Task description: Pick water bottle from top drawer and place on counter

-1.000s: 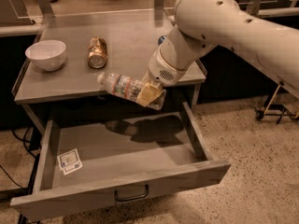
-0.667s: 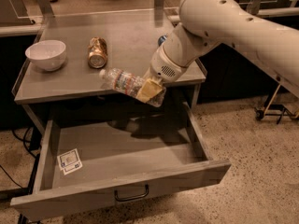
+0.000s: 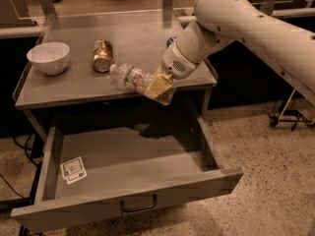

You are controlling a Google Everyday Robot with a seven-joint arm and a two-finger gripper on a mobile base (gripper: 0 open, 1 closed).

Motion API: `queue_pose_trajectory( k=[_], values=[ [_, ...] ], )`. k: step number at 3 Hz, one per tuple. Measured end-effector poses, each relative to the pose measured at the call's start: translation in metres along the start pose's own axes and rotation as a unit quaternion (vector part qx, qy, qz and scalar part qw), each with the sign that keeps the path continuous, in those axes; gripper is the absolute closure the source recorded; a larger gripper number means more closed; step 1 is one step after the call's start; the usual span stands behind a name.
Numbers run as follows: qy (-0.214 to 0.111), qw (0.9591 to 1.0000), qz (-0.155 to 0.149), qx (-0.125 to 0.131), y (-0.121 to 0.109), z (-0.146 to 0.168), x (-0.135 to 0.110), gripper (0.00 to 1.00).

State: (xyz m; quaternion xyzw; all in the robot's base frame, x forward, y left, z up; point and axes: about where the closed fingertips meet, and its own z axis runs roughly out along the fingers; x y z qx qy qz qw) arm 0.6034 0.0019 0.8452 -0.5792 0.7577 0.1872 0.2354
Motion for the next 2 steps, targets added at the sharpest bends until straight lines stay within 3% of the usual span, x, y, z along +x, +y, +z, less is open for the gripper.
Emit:
queue_pose_trajectory(
  k=[1, 2],
  values=[
    [0.001, 0.9999, 0.0, -0.011, -0.008, 0.0, -0.002, 1.0],
    [-0.017, 0.9984, -0.021, -0.05, -0.006, -0.01, -0.01, 1.0]
  ],
)
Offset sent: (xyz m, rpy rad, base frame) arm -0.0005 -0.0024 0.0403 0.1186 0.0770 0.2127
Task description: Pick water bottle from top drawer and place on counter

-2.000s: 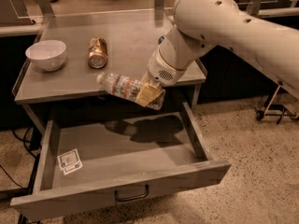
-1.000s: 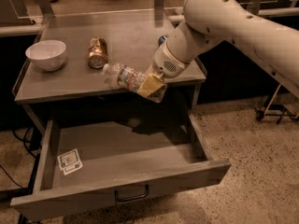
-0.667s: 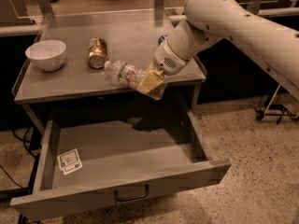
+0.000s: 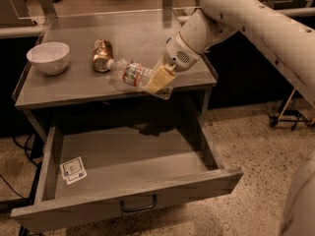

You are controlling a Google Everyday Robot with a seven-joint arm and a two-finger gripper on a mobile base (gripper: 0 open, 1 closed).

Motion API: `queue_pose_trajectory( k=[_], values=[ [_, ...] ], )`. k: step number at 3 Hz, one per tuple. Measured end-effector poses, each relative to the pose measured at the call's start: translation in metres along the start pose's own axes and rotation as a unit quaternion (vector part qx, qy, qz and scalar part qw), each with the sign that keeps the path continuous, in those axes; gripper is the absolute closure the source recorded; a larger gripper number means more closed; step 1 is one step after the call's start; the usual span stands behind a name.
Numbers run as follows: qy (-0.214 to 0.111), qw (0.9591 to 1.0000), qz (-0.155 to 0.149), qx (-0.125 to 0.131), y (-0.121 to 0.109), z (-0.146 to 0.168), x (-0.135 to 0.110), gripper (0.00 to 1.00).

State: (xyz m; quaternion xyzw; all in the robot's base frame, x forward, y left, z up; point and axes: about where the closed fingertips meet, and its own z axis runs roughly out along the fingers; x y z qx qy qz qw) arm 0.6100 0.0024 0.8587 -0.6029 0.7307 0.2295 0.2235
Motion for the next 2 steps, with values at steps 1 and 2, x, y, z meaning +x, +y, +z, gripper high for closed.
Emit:
queue_pose_trajectory(
  k=[1, 2],
  values=[
    [-0.009, 0.9991, -0.037, -0.017, 0.0076, -0.0262, -0.0121, 1.0],
    [-0.009, 0.999, -0.041, -0.019, 0.0087, -0.0289, -0.0134, 1.0]
  ],
)
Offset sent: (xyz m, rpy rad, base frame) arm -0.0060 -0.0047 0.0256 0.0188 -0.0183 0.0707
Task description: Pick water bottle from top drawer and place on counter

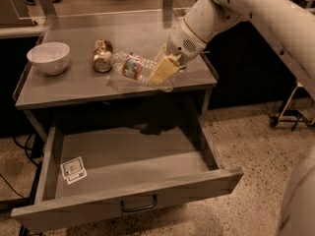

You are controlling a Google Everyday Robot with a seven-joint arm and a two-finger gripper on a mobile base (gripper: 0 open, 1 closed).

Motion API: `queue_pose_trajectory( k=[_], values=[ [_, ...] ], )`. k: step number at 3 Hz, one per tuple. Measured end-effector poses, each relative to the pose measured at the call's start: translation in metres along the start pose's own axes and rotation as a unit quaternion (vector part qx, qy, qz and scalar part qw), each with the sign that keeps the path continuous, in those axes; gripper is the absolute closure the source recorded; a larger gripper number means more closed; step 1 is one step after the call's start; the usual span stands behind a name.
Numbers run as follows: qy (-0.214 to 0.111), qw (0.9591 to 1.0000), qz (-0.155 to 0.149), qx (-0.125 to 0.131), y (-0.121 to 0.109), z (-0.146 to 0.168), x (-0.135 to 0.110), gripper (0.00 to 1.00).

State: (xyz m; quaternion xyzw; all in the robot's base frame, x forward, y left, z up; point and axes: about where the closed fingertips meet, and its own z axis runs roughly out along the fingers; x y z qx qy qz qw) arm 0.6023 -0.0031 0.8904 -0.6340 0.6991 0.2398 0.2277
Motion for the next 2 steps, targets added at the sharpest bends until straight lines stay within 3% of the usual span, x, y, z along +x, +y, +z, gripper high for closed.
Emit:
queue_pose_trajectory(
  k=[2],
  values=[
    [0.025, 0.999, 0.034, 0.015, -0.026, 0.0, 0.005, 1.0]
  ],
)
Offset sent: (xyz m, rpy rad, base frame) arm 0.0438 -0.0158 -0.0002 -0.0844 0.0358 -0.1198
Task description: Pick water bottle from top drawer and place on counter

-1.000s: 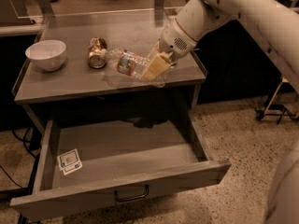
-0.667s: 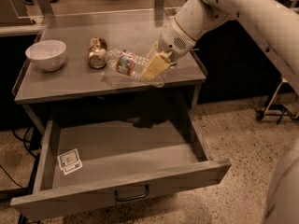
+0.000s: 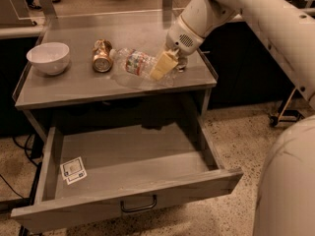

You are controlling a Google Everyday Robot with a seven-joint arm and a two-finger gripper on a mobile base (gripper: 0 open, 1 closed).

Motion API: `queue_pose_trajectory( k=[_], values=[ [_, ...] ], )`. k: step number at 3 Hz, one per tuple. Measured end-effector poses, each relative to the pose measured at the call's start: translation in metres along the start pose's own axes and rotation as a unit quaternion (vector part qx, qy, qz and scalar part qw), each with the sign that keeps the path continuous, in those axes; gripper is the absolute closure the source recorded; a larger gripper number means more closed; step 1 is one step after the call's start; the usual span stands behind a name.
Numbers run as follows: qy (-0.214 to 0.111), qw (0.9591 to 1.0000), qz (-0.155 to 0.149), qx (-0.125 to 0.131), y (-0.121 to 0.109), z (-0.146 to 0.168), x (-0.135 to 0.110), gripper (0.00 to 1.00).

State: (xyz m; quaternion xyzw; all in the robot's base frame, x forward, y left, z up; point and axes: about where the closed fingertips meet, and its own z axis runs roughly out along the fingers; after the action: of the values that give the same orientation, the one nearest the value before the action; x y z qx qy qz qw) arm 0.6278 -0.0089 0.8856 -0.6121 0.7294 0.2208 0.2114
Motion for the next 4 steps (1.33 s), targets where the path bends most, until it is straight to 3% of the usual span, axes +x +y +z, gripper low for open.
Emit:
queue_pose_trajectory(
  k=[1, 2, 4],
  values=[
    [0.017, 0.9994, 0.03, 0.004, -0.022, -0.002, 0.007, 1.0],
    [0.017, 0.9994, 0.03, 0.005, -0.023, -0.002, 0.007, 1.0],
    [0.022, 0.9988, 0.041, 0.019, -0.048, -0.011, -0.002, 1.0]
  ],
)
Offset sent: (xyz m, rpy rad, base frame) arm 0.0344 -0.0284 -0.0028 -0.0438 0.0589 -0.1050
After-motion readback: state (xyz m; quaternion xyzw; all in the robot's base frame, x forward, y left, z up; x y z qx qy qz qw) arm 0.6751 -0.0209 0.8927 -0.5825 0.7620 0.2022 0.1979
